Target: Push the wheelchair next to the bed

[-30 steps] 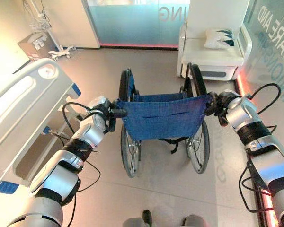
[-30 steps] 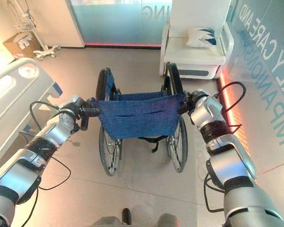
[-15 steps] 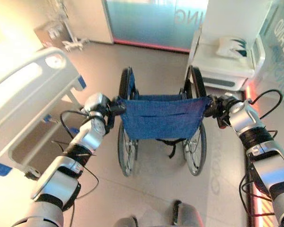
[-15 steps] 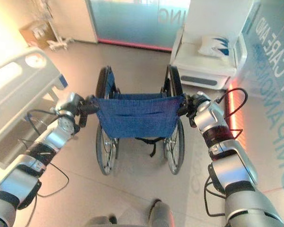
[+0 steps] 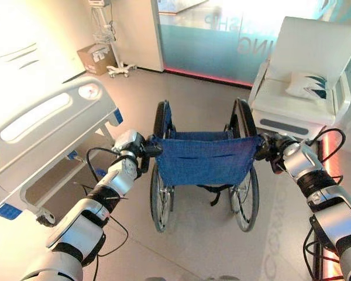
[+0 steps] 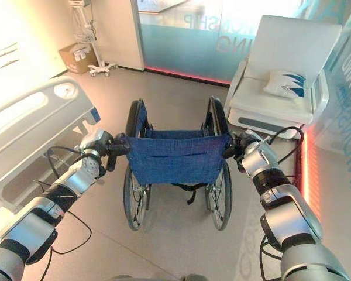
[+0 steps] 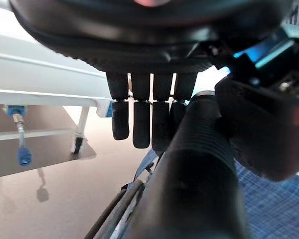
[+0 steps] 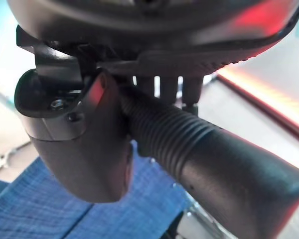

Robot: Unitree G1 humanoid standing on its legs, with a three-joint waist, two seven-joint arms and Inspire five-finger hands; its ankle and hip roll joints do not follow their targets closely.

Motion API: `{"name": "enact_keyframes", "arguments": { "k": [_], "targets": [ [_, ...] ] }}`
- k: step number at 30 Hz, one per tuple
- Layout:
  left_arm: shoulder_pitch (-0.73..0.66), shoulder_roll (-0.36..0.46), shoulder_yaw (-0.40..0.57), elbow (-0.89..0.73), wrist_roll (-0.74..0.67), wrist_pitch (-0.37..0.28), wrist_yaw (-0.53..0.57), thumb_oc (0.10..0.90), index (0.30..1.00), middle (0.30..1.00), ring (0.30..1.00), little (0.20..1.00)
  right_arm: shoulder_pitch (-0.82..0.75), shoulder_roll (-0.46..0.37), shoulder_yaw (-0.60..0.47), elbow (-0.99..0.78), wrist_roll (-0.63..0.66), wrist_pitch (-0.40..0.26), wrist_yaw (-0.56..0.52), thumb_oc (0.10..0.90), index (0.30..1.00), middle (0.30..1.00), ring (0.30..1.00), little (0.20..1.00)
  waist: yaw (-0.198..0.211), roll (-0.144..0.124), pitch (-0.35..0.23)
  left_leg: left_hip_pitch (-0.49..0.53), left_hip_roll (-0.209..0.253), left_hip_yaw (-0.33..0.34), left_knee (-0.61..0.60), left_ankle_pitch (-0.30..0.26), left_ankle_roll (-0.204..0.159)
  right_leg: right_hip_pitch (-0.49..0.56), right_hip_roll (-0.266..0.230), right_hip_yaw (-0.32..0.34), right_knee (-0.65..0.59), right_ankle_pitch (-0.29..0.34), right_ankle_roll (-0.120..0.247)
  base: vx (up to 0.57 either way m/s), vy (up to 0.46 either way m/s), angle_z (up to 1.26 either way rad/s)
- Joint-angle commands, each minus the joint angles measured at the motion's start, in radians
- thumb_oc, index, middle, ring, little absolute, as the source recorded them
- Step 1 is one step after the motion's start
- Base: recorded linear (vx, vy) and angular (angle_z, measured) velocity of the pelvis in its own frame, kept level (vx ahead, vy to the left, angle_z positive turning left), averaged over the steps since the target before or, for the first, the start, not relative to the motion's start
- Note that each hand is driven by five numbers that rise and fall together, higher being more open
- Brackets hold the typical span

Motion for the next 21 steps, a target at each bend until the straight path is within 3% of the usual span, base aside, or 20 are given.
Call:
{"name": "enact_keyframes", "arguments": {
  "k": [1,3,5,7,10,13,16,18,21],
  "targets": [
    [0.023,-0.023,0.069,0.025,-0.092,-0.071,-0.034,0.400,0.300,0.300,0.300,0.300,0.045,-0.006,0.124,-0.042,-0.006,-0.103,0.009,0.400,0.300,0.300,0.300,0.300,0.033,0.059,0.149,-0.201,0.050,-0.029,-0.039,0.260,-0.022,0.086,0.092,-0.057,-0.055,0.086,0.025,0.50,0.193,-0.33],
    [0.031,0.016,0.095,-0.007,-0.089,-0.066,-0.040,0.400,0.300,0.300,0.300,0.300,0.008,-0.028,0.134,-0.049,-0.035,-0.129,0.041,0.400,0.300,0.300,0.300,0.300,0.061,0.074,0.160,-0.230,0.074,-0.016,-0.084,0.299,-0.018,0.107,0.088,-0.048,-0.034,0.044,0.021,0.41,0.254,-0.90],
    [0.034,0.027,0.105,-0.016,-0.088,-0.065,-0.044,0.400,0.300,0.300,0.300,0.300,0.001,-0.035,0.138,-0.044,-0.039,-0.139,0.042,0.400,0.300,0.300,0.300,0.300,0.063,0.079,0.156,-0.227,0.071,-0.005,-0.059,0.274,-0.005,0.100,0.082,-0.051,-0.016,0.026,0.018,0.34,0.205,-1.33],
    [0.088,0.061,0.130,-0.062,-0.036,-0.024,-0.095,0.400,0.300,0.300,0.300,0.300,0.038,-0.033,0.126,-0.049,-0.075,-0.172,0.074,0.400,0.300,0.300,0.300,0.300,0.099,0.066,0.123,-0.222,0.039,0.000,0.067,0.150,0.053,0.124,0.032,-0.092,0.054,-0.040,0.030,0.55,0.220,-1.19],
    [0.111,0.081,0.141,-0.075,-0.003,0.000,-0.125,0.400,0.300,0.300,0.300,0.300,0.054,-0.022,0.120,-0.048,-0.102,-0.192,0.080,0.400,0.300,0.300,0.300,0.300,0.123,0.064,0.106,-0.184,0.034,0.006,0.061,0.123,0.073,0.129,0.001,-0.138,0.106,-0.056,0.053,0.42,0.174,-0.87],
    [0.108,0.107,0.142,-0.099,0.037,0.024,-0.170,0.400,0.300,0.300,0.300,0.300,0.047,-0.004,0.111,-0.037,-0.107,-0.203,0.063,0.400,0.300,0.300,0.300,0.300,0.153,0.053,0.084,-0.166,0.010,0.009,0.020,0.133,0.085,0.144,-0.021,-0.161,0.183,-0.017,0.088,0.25,0.143,-0.21],
    [0.107,0.113,0.119,-0.107,0.065,0.024,-0.189,0.400,0.300,0.300,0.300,0.300,0.058,-0.001,0.099,-0.021,-0.108,-0.231,0.067,0.400,0.300,0.300,0.300,0.300,0.156,0.038,0.057,-0.139,-0.046,-0.015,-0.021,0.126,0.119,0.117,-0.016,-0.125,0.316,0.069,0.114,0.39,0.172,-0.11],
    [0.131,0.107,0.117,-0.121,0.074,0.021,-0.187,0.400,0.300,0.300,0.300,0.300,0.068,-0.003,0.103,-0.023,-0.103,-0.239,0.077,0.400,0.300,0.300,0.300,0.300,0.151,0.037,0.047,-0.118,-0.056,-0.030,-0.020,0.117,0.121,0.086,-0.019,-0.120,0.268,0.105,0.108,0.40,0.041,-0.15],
    [0.158,0.102,0.130,-0.138,0.085,0.017,-0.177,0.400,0.300,0.300,0.300,0.300,0.054,0.003,0.115,-0.024,-0.104,-0.244,0.082,0.400,0.300,0.300,0.300,0.300,0.133,0.056,0.061,-0.069,-0.039,-0.040,-0.011,0.097,0.104,-0.007,-0.044,-0.142,0.163,0.099,0.088,0.33,-0.052,-0.37]
  ]
}}
